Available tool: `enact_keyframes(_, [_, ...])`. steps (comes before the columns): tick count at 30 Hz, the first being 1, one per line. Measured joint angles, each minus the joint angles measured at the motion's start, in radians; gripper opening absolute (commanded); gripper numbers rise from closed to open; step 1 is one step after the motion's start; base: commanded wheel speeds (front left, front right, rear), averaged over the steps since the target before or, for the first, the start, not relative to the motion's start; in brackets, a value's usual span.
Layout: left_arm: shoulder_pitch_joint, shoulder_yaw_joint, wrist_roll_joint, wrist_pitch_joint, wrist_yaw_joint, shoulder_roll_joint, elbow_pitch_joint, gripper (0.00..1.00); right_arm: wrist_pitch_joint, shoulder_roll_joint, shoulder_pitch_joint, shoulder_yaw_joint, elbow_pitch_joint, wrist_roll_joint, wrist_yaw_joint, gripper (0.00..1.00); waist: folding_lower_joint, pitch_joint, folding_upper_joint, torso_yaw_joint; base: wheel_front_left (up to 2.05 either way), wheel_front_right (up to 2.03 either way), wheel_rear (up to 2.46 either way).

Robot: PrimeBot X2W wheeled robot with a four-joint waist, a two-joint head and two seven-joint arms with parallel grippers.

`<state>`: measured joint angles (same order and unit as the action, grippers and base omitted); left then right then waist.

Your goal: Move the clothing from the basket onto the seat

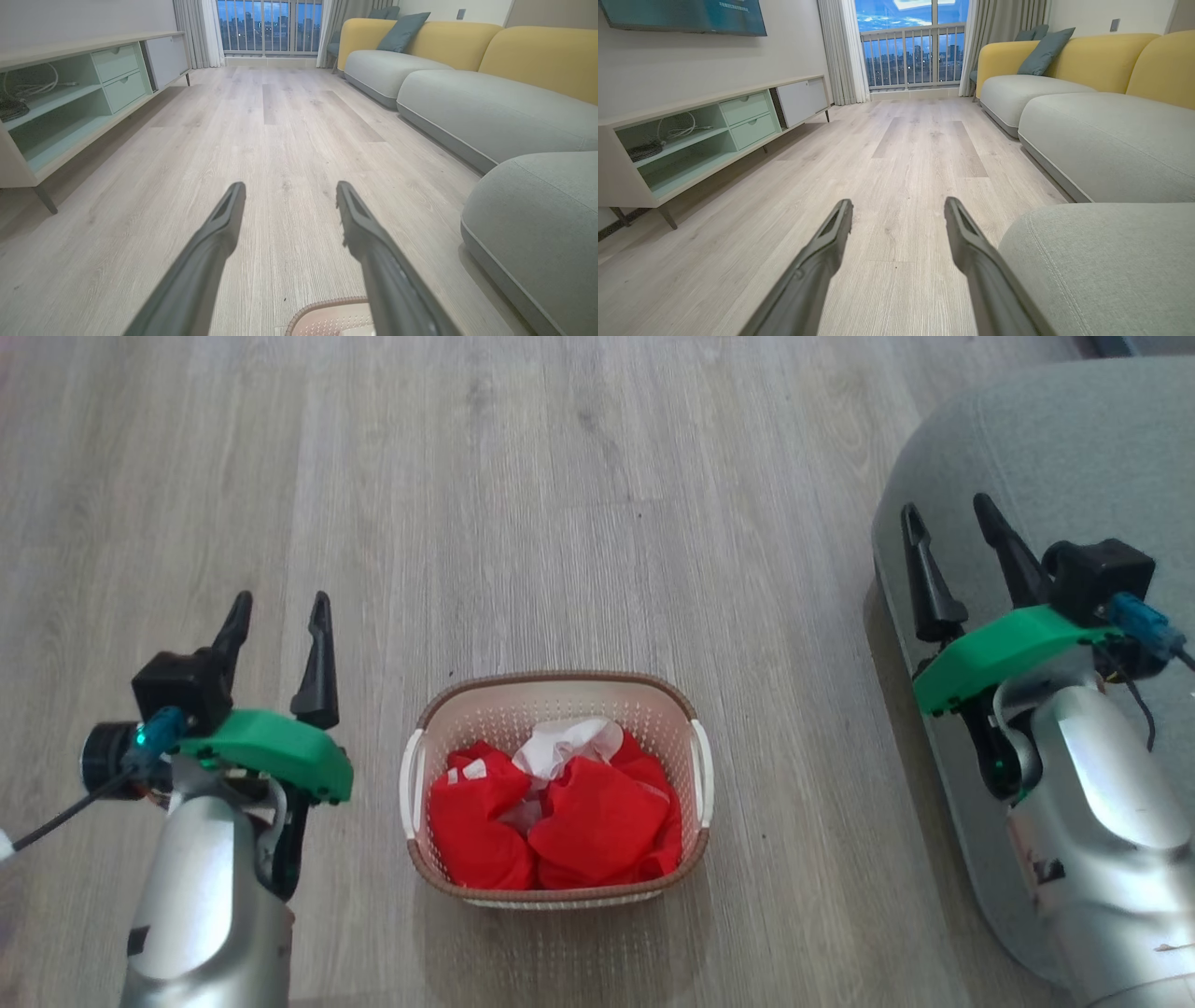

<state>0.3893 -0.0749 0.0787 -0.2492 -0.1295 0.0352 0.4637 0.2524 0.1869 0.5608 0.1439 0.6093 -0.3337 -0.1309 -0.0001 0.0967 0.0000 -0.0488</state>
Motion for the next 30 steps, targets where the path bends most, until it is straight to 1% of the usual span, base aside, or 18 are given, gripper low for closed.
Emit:
enact_keyframes(6, [0.001, 0.030, 0.014, 0.000, 0.000, 0.000, 0.015, 1.00, 0.000, -0.008, 0.007, -0.002, -0.077, 0.000, 0.000, 1.00, 0.0000, 0.062, 0.0000, -0.007, 0.00, 0.00, 0.00])
enact_keyframes(11, [0.025, 0.080, 0.041, 0.000, 0.000, 0.000, 0.037, 1.00, 0.000, -0.009, 0.061, -0.021, -0.161, 0.001, 0.000, 1.00, 0.0001, 0.147, 0.0000, -0.015, 0.00, 0.00, 0.00])
enact_keyframes(12, [0.025, 0.080, 0.041, 0.000, 0.000, 0.000, 0.037, 1.00, 0.000, -0.009, 0.061, -0.021, -0.161, 0.001, 0.000, 1.00, 0.0001, 0.147, 0.0000, -0.015, 0.00, 0.00, 0.00])
enact_keyframes(17, [0.098, 0.131, 0.070, 0.000, 0.001, 0.000, 0.050, 1.00, 0.003, -0.007, 0.132, -0.032, -0.244, 0.009, 0.000, 1.00, 0.0002, 0.258, 0.0000, -0.023, 0.00, 0.00, 0.00])
enact_keyframes(22, [0.166, 0.189, 0.097, 0.000, 0.002, -0.001, 0.085, 1.00, 0.003, 0.001, 0.196, -0.035, -0.292, 0.019, 0.000, 1.00, 0.0003, 0.383, 0.0000, -0.032, 0.00, 0.00, 0.00])
enact_keyframes(27, [0.245, 0.253, 0.124, 0.000, 0.014, -0.001, 0.157, 1.00, 0.003, 0.005, 0.263, -0.032, -0.321, 0.026, 0.000, 1.00, 0.0005, 0.504, -0.0001, -0.043, 0.00, 0.00, 0.00])
enact_keyframes(30, [0.290, 0.290, 0.126, 0.000, 0.029, -0.002, 0.220, 1.00, 0.003, 0.006, 0.285, -0.031, -0.331, 0.026, 0.000, 1.00, 0.0005, 0.566, -0.0001, -0.050, 0.00, 0.00, 0.00])
